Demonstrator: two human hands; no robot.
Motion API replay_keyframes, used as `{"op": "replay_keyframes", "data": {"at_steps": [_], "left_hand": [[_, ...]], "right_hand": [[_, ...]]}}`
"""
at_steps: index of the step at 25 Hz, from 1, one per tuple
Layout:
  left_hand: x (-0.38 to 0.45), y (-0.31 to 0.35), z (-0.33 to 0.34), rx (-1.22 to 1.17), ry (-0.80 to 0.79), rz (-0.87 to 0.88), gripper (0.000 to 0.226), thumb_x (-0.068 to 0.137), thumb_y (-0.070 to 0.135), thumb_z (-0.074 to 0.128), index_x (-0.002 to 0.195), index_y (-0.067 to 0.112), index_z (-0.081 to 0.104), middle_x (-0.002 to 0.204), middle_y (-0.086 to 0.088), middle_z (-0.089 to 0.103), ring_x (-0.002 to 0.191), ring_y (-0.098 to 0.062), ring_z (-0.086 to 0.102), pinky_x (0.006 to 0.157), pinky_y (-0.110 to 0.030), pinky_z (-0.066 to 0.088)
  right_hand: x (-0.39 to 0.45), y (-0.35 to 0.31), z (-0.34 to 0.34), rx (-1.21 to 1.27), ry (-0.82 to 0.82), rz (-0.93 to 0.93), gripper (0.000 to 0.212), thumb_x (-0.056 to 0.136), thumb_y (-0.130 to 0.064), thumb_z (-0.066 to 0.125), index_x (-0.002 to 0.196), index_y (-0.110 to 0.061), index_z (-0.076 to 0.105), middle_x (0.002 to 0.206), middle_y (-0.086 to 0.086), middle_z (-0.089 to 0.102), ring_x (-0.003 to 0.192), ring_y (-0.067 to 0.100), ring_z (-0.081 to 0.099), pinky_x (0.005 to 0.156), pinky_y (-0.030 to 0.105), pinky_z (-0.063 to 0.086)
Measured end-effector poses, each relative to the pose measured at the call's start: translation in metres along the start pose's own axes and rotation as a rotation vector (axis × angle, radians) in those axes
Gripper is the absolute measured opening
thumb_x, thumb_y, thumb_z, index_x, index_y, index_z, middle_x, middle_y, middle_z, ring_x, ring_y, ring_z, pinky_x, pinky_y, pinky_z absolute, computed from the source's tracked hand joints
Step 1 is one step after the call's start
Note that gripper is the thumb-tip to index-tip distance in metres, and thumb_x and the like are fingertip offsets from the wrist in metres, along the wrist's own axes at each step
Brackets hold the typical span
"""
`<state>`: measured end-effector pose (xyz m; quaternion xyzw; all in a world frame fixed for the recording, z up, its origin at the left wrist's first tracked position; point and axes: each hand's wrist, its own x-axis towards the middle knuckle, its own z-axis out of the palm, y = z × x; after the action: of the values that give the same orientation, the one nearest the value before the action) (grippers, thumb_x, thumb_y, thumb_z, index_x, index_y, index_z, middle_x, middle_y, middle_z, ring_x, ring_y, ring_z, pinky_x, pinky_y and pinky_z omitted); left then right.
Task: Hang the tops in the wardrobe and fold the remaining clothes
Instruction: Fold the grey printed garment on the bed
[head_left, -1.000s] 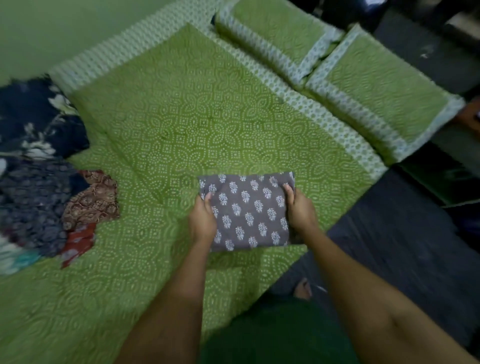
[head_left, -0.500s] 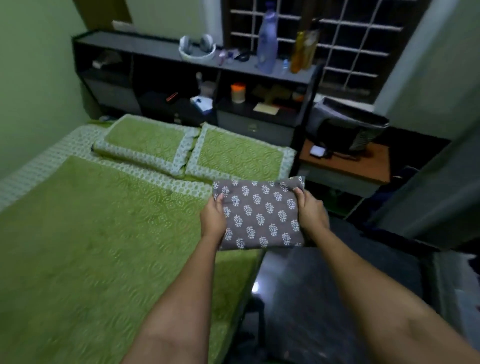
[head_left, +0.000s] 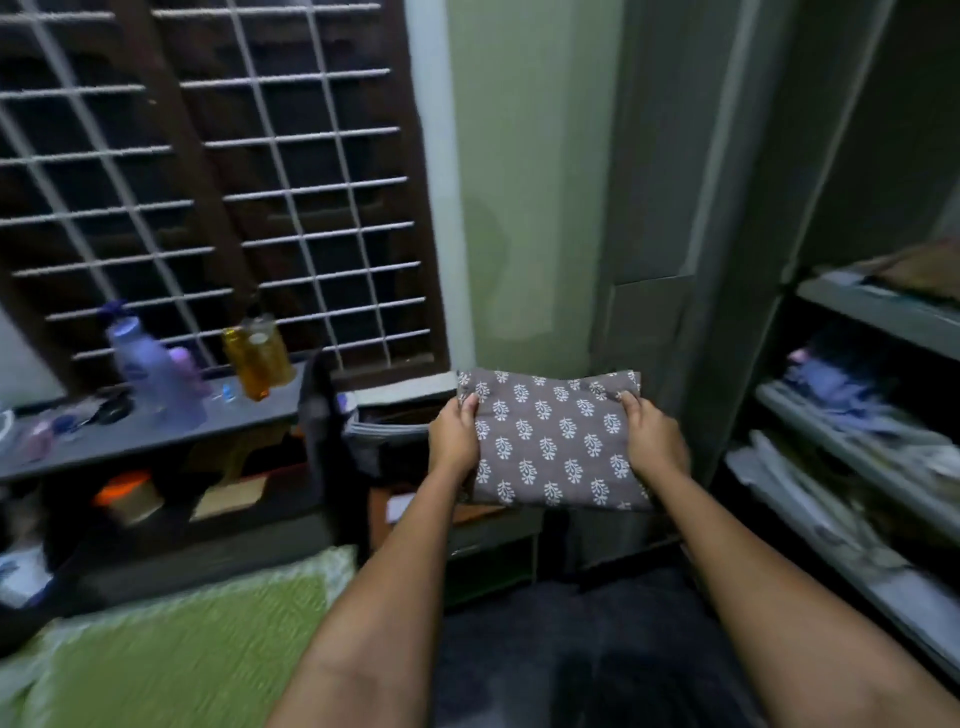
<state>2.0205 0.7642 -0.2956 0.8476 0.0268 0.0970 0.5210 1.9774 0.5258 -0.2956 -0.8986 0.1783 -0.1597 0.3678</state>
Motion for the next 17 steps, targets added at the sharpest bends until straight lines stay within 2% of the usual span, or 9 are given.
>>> {"op": "replay_keyframes", "data": {"at_steps": [2, 5, 9, 13, 17], "left_hand": [[0.041, 0.029, 0.049, -0.016, -0.124, 0.062, 0.034, 0.100, 0.033, 0.043, 0.097, 0.006, 0.063, 0.104, -0.019, 0.068, 0.098, -0.032, 0.060, 0.074, -0.032, 0.037], [0.087, 0.083, 0.129, -0.029, -0.328, 0.195, 0.033, 0.100, 0.036, 0.041, 0.086, 0.012, 0.057, 0.099, -0.014, 0.067, 0.092, -0.029, 0.059, 0.071, -0.032, 0.036], [0.106, 0.136, 0.238, -0.074, -0.537, 0.296, 0.035, 0.101, 0.038, 0.040, 0.084, 0.011, 0.055, 0.091, -0.007, 0.065, 0.083, -0.022, 0.056, 0.071, -0.030, 0.036], [0.115, 0.171, 0.346, -0.107, -0.672, 0.360, 0.037, 0.101, 0.038, 0.039, 0.086, 0.010, 0.058, 0.091, -0.008, 0.067, 0.085, -0.024, 0.060, 0.073, -0.033, 0.042], [0.135, 0.228, 0.437, -0.072, -0.735, 0.448, 0.035, 0.101, 0.037, 0.040, 0.082, 0.011, 0.054, 0.095, -0.016, 0.067, 0.090, -0.032, 0.060, 0.072, -0.034, 0.038]], "right_hand": [[0.035, 0.018, -0.025, -0.041, 0.092, 0.101, 0.049, 0.101, -0.050, 0.025, 0.125, -0.023, 0.058, 0.116, 0.022, 0.063, 0.106, 0.039, 0.058, 0.085, 0.039, 0.044], [0.077, 0.053, -0.067, -0.055, 0.267, 0.258, 0.051, 0.101, -0.048, 0.024, 0.122, -0.018, 0.059, 0.119, 0.021, 0.062, 0.108, 0.038, 0.058, 0.088, 0.040, 0.044], [0.110, 0.111, -0.121, -0.110, 0.417, 0.414, 0.049, 0.103, -0.044, 0.023, 0.130, -0.019, 0.055, 0.125, 0.019, 0.060, 0.113, 0.036, 0.056, 0.091, 0.038, 0.042], [0.143, 0.173, -0.163, -0.149, 0.542, 0.532, 0.049, 0.102, -0.047, 0.023, 0.127, -0.022, 0.057, 0.123, 0.016, 0.062, 0.113, 0.034, 0.057, 0.088, 0.036, 0.042], [0.197, 0.219, -0.213, -0.176, 0.605, 0.589, 0.051, 0.102, -0.048, 0.021, 0.126, -0.022, 0.057, 0.120, 0.017, 0.063, 0.108, 0.035, 0.058, 0.084, 0.038, 0.044]]}}
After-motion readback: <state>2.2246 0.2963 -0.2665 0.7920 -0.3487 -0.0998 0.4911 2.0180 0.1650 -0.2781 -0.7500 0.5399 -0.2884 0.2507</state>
